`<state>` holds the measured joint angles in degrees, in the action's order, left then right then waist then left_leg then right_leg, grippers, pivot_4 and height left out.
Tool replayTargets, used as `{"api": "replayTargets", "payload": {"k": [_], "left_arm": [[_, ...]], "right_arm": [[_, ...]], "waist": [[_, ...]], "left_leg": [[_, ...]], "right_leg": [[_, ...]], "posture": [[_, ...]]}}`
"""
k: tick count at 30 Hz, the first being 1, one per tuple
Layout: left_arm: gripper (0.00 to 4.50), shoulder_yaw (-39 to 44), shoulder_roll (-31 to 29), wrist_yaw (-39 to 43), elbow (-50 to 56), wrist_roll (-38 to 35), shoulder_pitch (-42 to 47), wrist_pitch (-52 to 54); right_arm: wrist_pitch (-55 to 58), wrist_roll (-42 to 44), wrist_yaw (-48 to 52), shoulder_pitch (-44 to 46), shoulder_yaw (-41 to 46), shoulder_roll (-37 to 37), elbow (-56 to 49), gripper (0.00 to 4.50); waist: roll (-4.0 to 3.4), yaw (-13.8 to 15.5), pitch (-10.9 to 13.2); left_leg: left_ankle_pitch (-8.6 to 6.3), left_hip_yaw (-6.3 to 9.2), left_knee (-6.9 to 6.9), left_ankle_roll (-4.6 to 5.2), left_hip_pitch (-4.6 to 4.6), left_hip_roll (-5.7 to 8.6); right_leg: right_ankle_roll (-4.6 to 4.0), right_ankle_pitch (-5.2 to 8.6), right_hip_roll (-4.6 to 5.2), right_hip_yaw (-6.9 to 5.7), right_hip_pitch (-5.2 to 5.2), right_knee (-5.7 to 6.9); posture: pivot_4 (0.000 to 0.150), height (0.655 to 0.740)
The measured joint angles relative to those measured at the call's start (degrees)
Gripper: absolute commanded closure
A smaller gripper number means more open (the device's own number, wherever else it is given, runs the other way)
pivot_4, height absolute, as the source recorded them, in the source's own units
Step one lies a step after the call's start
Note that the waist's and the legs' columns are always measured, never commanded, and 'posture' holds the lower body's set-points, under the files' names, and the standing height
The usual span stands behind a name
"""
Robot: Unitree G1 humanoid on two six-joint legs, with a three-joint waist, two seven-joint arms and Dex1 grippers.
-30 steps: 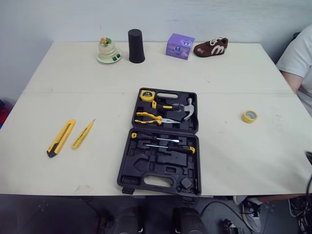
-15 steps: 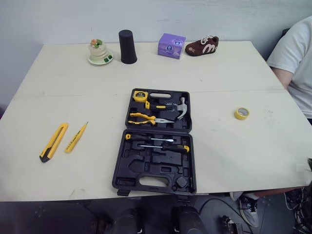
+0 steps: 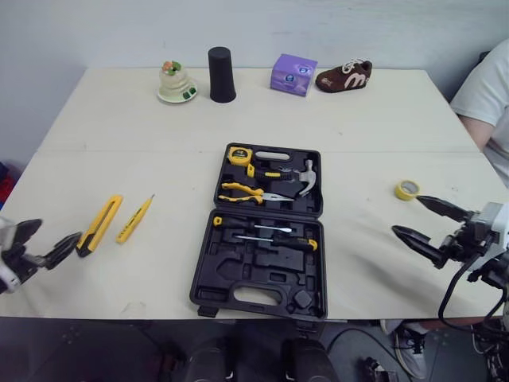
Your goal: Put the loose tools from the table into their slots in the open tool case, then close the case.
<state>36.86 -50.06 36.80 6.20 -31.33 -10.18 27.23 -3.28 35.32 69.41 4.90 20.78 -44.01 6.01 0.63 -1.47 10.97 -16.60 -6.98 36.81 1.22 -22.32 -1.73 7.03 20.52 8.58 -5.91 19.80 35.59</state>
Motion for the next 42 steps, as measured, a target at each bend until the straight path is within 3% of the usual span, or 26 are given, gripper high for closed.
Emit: {"api": "replayTargets", "payload": {"k": [8, 15, 33, 36, 42], "left_arm": [[0.00, -9.1, -0.2, -6.3, 5.6, -2.8, 10.9, 20.8], [0.00, -15.2, 0.0, -10.0, 4.3, -2.6, 18.7, 31.2], [0.00, -20.3, 2.7, -10.8, 2.3, 0.9, 22.7, 34.7], [0.72, -19.8, 3.5, -10.5, 1.8, 1.2, 22.3, 34.2], [3.29, -18.7, 3.8, -10.5, 0.7, 2.8, 21.7, 33.5]], "right_arm": [[1.8, 1.7, 3.0, 7.2, -7.3, 5.4, -8.5, 0.01], [2.1, 1.9, 2.6, 10.1, -11.4, 9.3, -12.6, 0.01], [2.6, 0.1, 1.0, 8.2, -12.0, 9.2, -15.1, 0.01], [3.3, 0.0, 0.7, 8.1, -12.0, 9.1, -15.3, 0.00], [3.5, 0.0, 0.4, 8.0, -12.0, 9.0, -16.7, 0.00]], "waist": [[-0.04, -0.1, 0.0], [0.00, 0.0, 0.1], [-0.06, 0.3, 0.0], [-0.09, 0.2, 0.0], [-0.10, 0.2, 0.0]], "left_leg": [[0.08, 0.02, 0.01, 0.01, -0.04, -0.03], [0.06, 0.03, 0.12, 0.06, -0.11, 0.03], [0.08, 0.04, 0.21, 0.05, 0.04, 0.03], [0.11, 0.04, 0.21, 0.01, 0.06, 0.02], [0.08, 0.02, 0.18, 0.05, 0.06, 0.04]], "right_leg": [[0.00, 0.00, -0.11, -0.04, 0.07, 0.29], [0.01, 0.00, -0.12, -0.07, 0.05, 0.29], [0.01, 0.00, -0.09, -0.04, -0.03, 0.29], [0.01, 0.00, -0.08, -0.02, -0.03, 0.29], [0.01, 0.00, -0.06, -0.01, -0.04, 0.29]], "posture": [[0.150, 0.7400], [0.150, 0.7400], [0.150, 0.7400], [0.150, 0.7400], [0.150, 0.7400]]}}
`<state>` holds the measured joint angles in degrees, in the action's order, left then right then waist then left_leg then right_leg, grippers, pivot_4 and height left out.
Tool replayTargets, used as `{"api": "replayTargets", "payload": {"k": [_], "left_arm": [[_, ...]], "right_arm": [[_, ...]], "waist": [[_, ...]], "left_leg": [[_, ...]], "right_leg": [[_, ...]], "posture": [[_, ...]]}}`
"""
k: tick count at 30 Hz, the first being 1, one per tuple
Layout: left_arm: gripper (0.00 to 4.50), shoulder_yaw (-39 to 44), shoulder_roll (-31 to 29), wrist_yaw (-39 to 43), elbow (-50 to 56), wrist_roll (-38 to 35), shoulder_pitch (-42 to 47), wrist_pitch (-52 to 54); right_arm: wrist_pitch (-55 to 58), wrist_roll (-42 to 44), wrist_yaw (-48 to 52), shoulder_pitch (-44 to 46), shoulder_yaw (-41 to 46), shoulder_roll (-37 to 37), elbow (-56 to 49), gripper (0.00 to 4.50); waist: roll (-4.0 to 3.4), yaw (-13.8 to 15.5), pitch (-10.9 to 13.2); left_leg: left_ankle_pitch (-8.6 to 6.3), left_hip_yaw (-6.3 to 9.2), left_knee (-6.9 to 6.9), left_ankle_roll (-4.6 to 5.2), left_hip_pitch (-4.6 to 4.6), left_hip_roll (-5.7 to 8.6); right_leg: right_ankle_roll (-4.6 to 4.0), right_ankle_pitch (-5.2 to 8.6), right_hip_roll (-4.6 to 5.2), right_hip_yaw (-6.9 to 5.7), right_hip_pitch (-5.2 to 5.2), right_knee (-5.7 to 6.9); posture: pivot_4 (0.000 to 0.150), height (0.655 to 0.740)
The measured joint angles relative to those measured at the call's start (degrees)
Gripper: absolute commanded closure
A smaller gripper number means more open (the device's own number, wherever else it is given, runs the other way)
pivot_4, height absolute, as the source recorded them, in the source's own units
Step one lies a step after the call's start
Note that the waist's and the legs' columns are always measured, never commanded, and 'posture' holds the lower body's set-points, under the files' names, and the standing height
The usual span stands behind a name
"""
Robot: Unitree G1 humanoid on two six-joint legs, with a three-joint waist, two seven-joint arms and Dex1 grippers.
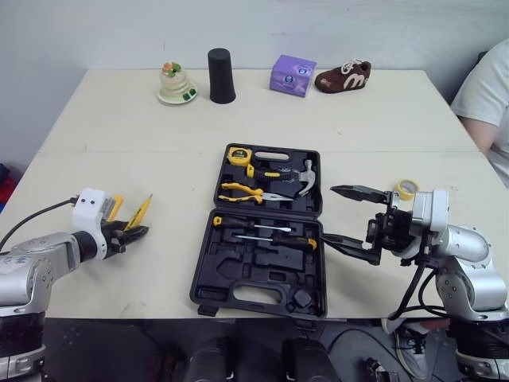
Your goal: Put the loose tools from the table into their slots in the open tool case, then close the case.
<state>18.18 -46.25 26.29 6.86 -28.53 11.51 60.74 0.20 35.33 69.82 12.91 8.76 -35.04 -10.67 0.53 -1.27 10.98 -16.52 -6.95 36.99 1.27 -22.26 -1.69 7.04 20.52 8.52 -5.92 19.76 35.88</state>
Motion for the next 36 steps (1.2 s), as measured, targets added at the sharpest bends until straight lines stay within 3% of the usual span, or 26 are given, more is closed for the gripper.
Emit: {"api": "replayTargets", "payload": {"k": [2, 10, 14, 18, 25, 36], "left_arm": [[4.00, -0.1, -0.1, 0.4, -0.2, 0.5, -0.4, -0.9], [4.00, 0.6, 0.3, 2.8, 0.5, 2.7, -3.4, -9.8], [4.00, 0.4, 0.1, 10.7, 6.7, 2.9, -4.3, -23.1], [4.00, -0.9, -2.9, 17.2, 11.6, 2.5, -2.2, -28.9], [4.00, -17.2, -5.2, 29.8, 14.2, 5.2, 9.6, -34.6], [4.00, -42.5, -4.9, 43.1, 9.5, 19.0, 30.8, -29.5]], "right_arm": [[0.1, 0.0, 0.0, -0.1, 0.0, 0.0, 0.0, 0.00], [0.3, -0.1, 0.0, -0.6, 0.0, -0.1, -0.1, 0.00], [0.0, -0.2, 0.9, -2.2, 0.9, -2.2, 0.0, 0.00], [-0.4, -0.2, 2.3, -3.6, 2.9, -4.0, 1.1, 0.00], [-2.7, -0.9, 4.4, -5.8, 4.3, -5.3, 2.8, 0.00], [-5.0, -1.0, 6.8, -11.9, 7.5, -7.1, 4.3, 0.00]], "waist": [[0.00, 0.0, 0.0], [-0.01, -0.1, 0.0], [0.20, 0.6, 0.1], [0.15, 1.1, 0.1], [0.15, 1.3, 0.1], [0.15, 1.3, 0.2]], "left_leg": [[-0.01, 0.00, 0.00, 0.01, 0.00, 0.01], [-0.01, 0.00, 0.01, 0.00, -0.02, -0.02], [0.00, 0.06, 0.09, 0.00, -0.31, -0.01], [-0.01, -0.01, 0.06, 0.03, -0.28, 0.01], [0.03, -0.13, 0.08, 0.09, -0.26, 0.03], [0.08, -0.22, 0.23, 0.15, -0.31, -0.13]], "right_leg": [[0.00, 0.00, 0.01, 0.00, -0.02, 0.00], [0.00, 0.00, 0.01, 0.00, 0.02, -0.06], [-0.02, -0.01, 0.03, -0.05, 0.18, -0.09], [-0.01, -0.01, -0.01, -0.06, 0.15, -0.22], [0.03, -0.04, -0.37, -0.25, 0.16, -0.19], [0.06, -0.04, -0.84, -0.08, 0.20, 0.01]], "posture": [[0.150, 0.7400], [0.150, 0.7400], [0.150, 0.7400], [0.150, 0.7400], [0.150, 0.7400], [0.150, 0.7400]]}}
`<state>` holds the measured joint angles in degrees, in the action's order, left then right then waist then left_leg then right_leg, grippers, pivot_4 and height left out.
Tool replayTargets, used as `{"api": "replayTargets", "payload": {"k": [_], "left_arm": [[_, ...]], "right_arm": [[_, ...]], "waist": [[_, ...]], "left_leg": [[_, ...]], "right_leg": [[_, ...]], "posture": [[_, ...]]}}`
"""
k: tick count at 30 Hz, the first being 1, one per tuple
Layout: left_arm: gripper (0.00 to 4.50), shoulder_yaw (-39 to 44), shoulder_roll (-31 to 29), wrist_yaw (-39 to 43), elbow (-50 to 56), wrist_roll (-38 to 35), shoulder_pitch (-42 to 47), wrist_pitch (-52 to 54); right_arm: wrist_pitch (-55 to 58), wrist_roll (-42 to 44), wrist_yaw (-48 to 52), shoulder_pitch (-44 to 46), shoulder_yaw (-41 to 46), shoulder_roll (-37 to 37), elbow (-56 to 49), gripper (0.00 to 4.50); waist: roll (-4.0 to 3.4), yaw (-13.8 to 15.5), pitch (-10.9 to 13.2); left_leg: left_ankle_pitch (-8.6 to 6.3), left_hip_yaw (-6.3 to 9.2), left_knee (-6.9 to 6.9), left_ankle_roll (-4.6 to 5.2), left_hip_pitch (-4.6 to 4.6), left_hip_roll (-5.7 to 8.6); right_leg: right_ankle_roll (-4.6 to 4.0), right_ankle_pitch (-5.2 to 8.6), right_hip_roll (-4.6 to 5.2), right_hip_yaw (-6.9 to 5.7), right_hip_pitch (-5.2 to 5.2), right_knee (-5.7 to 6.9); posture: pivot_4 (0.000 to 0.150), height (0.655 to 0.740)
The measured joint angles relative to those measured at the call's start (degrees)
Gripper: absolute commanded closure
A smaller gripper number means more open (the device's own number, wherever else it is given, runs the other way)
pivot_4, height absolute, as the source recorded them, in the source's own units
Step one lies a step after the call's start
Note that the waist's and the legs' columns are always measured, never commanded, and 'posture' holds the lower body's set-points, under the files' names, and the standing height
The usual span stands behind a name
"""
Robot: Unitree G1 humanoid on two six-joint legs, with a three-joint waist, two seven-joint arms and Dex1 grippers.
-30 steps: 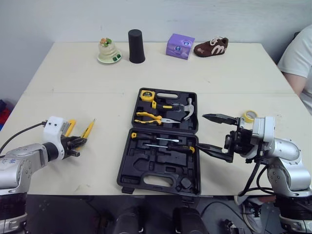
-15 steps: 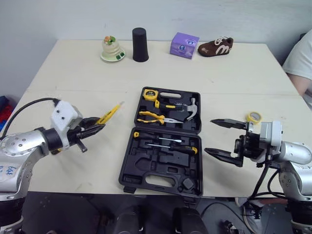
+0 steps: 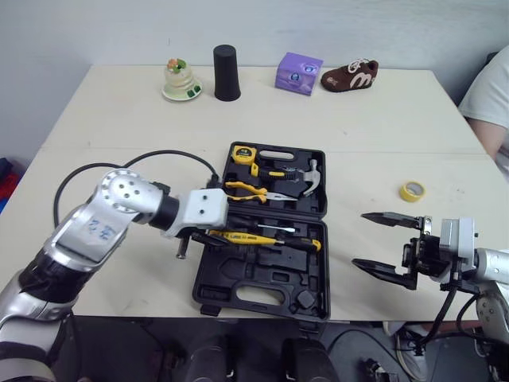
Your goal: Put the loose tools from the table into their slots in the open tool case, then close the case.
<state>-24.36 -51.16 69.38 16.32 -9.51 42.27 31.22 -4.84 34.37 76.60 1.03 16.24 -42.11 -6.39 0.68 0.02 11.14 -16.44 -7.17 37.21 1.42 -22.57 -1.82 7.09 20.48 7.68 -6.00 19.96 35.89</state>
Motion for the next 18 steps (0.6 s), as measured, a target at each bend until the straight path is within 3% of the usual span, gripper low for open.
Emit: {"api": "replayTargets", "payload": {"k": [8, 18], "left_arm": [[4.00, -7.4, 2.2, 2.2, -3.1, 9.5, 5.2, 2.7], [4.00, -8.2, 6.2, 2.2, -3.5, 13.0, 5.6, 4.5]], "right_arm": [[1.2, 0.2, -3.1, -3.6, -0.1, 0.3, -6.2, 0.00], [5.1, 0.5, -8.2, -2.7, -0.4, 0.3, -11.5, 0.00]], "waist": [[0.02, 0.1, 0.0], [0.02, 0.8, 0.0]], "left_leg": [[0.02, 0.05, 0.08, 0.01, -0.06, -0.03], [0.03, 0.16, 0.32, 0.04, -0.08, -0.02]], "right_leg": [[0.00, 0.00, -0.01, 0.01, 0.03, 0.04], [0.00, 0.00, 0.06, 0.01, -0.04, 0.01]], "posture": [[0.150, 0.7400], [0.150, 0.7400]]}}
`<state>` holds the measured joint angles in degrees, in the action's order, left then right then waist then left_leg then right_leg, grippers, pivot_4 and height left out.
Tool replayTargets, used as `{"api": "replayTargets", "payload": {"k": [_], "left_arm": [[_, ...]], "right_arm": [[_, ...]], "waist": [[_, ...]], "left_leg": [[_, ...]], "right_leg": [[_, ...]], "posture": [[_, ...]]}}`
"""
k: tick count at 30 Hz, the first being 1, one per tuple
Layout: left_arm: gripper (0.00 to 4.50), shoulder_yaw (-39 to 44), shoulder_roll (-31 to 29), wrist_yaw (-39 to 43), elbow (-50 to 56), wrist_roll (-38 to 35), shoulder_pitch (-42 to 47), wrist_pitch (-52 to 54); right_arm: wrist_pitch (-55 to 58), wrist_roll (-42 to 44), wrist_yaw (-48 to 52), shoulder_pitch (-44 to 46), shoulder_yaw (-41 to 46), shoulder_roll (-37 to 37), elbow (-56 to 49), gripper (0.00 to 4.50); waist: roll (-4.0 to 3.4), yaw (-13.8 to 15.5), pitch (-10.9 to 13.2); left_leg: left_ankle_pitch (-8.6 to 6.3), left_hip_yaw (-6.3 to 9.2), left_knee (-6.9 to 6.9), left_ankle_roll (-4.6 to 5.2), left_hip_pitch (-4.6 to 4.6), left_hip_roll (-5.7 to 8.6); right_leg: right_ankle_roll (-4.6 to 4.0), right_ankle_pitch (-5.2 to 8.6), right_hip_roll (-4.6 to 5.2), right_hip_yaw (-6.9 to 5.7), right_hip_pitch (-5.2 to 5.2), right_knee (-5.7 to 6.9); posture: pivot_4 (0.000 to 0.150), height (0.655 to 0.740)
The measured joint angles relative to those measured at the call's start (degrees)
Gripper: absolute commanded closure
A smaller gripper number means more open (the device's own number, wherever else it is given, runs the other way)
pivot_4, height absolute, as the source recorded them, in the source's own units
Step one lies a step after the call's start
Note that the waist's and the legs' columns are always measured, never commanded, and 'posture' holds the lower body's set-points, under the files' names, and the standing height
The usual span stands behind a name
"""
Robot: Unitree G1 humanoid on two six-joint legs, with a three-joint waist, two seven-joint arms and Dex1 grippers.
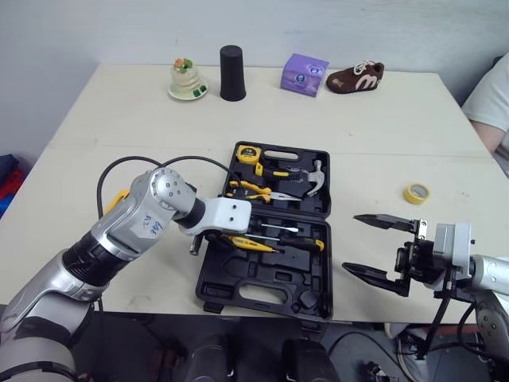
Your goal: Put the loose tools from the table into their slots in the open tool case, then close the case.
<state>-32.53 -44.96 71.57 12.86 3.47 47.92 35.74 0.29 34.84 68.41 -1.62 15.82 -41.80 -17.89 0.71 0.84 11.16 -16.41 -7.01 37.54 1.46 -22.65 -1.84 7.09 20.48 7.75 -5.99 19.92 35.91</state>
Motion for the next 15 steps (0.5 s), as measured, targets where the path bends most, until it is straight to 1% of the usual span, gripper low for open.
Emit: {"api": "replayTargets", "payload": {"k": [3, 5, 6, 7, 8, 9, 10, 15], "left_arm": [[4.00, 0.0, 0.2, 0.0, 0.1, 0.3, -0.1, 0.0], [2.98, 0.3, 0.2, -0.1, 0.3, 0.4, -0.5, 0.0], [2.63, 0.6, 0.0, 0.1, 0.5, 0.4, -0.9, -0.1], [2.14, 1.0, -0.2, 0.4, 0.6, 0.3, -1.2, -0.2], [1.78, 1.1, -0.3, 0.7, 0.7, 0.2, -1.4, -0.5], [1.27, 1.3, -0.2, 1.0, 0.9, -0.1, -1.7, -0.8], [0.90, 1.4, 0.0, 1.0, 0.9, -0.5, -2.0, -0.8], [0.90, 3.8, 1.3, 1.4, 0.9, -3.2, -2.4, -0.2]], "right_arm": [[0.7, 0.0, -0.5, 1.1, -0.5, 0.0, 0.0, 0.00], [1.1, -0.1, -0.6, 1.5, -1.2, 0.0, 0.0, 0.00], [1.1, -0.1, -0.6, 1.9, -1.6, 0.0, 0.1, 0.00], [1.1, -0.1, -0.6, 2.1, -1.9, 0.0, 0.1, 0.00], [1.1, -0.1, -0.6, 2.2, -1.9, 0.0, 0.1, 0.00], [1.1, -0.1, -0.5, 2.3, -1.9, 0.0, 0.2, 0.00], [1.1, -0.1, -0.5, 2.4, -1.9, 0.0, 0.2, 0.00], [1.1, -0.1, -0.5, 2.6, -2.0, 0.0, 0.2, 0.00]], "waist": [[0.00, 0.2, 0.0], [0.00, 0.4, 0.0], [0.00, 0.4, 0.0], [0.00, 0.4, 0.0], [0.00, 0.4, 0.0], [0.00, 0.4, 0.0], [0.00, 0.4, 0.0], [0.00, 0.4, 0.0]], "left_leg": [[0.00, 0.02, 0.01, 0.00, 0.00, 0.00], [0.00, 0.02, 0.02, 0.00, 0.00, 0.00], [0.00, 0.02, 0.02, 0.01, 0.01, 0.00], [0.00, 0.03, 0.03, 0.01, 0.01, 0.00], [0.01, 0.03, 0.03, 0.01, 0.01, 0.00], [0.00, 0.03, 0.04, 0.01, 0.01, 0.00], [0.01, 0.03, 0.05, 0.01, -0.01, 0.00], [0.00, 0.17, 0.21, 0.03, -0.18, -0.02]], "right_leg": [[0.00, 0.00, 0.00, 0.01, 0.00, 0.01], [0.00, 0.00, 0.00, 0.00, -0.02, 0.02], [0.00, 0.00, 0.00, -0.01, -0.03, 0.04], [0.00, 0.00, 0.00, -0.01, -0.03, 0.03], [0.00, 0.00, 0.00, -0.02, -0.03, 0.04], [0.00, 0.00, 0.00, -0.02, -0.03, 0.03], [0.00, 0.00, 0.00, -0.02, -0.03, 0.04], [0.00, 0.00, 0.00, -0.04, -0.01, 0.08]], "posture": [[0.150, 0.7400], [0.150, 0.7400], [0.150, 0.7400], [0.150, 0.7400], [0.150, 0.7400], [0.150, 0.7400], [0.150, 0.7400], [0.150, 0.7400]]}}
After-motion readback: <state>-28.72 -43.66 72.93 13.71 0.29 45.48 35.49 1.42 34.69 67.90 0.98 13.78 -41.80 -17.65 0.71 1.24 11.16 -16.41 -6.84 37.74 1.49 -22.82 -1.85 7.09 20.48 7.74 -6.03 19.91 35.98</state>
